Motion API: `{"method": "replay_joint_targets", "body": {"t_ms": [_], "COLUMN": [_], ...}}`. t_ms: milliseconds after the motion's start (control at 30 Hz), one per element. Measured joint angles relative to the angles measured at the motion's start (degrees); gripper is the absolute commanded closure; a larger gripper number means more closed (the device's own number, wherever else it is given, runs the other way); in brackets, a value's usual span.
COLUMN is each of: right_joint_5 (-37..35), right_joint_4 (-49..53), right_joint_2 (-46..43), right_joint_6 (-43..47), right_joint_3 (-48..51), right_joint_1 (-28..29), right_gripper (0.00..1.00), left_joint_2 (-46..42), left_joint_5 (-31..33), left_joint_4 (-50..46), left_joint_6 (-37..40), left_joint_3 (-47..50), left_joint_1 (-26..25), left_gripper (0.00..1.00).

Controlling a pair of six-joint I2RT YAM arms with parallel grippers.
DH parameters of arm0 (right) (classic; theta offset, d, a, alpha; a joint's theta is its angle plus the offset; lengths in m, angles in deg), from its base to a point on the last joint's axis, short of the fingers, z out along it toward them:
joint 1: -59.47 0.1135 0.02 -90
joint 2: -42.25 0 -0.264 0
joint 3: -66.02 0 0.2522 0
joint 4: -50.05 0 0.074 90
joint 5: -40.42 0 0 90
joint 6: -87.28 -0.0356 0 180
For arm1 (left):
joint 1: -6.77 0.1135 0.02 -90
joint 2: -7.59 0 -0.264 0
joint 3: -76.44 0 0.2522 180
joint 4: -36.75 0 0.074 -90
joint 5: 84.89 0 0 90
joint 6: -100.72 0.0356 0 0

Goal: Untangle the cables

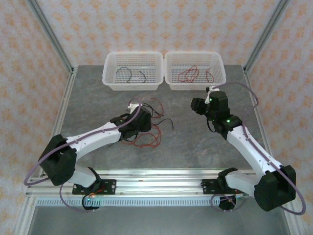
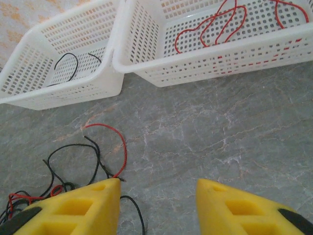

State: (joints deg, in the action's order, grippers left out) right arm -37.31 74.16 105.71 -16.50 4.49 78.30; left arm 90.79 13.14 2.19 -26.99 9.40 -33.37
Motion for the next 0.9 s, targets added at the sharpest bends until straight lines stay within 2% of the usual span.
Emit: {"method": "replay_joint_targets", "body": {"t_ms": [200, 500, 633, 900], "right_joint_5": [0.7, 0.7, 1.0, 1.1], "right_joint_4": [-0.1, 0.0, 0.3, 2.0], "right_joint_2": [-0.3, -3.0, -3.0, -4.7], "right_joint_6": [-0.8, -0.8, -0.8, -0.8], "right_joint_3": [1.2, 1.2, 1.3, 1.3], "right_joint_1": [0.0, 0.0, 0.0, 0.0], "right_gripper": [0.57, 0.57, 0.57, 0.57], "left_joint_2": [4.5, 6.8, 13.2, 22.9], "left_joint_5": [-1.4, -6.1, -5.7, -0.9], "left_joint_4": [2.8, 7.8, 7.8, 7.6], "left_joint_6": [-2.1, -4.4, -2.7, 1.6], "left_joint_3": [-2.6, -2.9, -6.1, -13.3], "left_joint_1": [2.4, 11.1, 13.5, 15.4], "left_gripper": [0.42, 0.46, 0.49, 0.51]}}
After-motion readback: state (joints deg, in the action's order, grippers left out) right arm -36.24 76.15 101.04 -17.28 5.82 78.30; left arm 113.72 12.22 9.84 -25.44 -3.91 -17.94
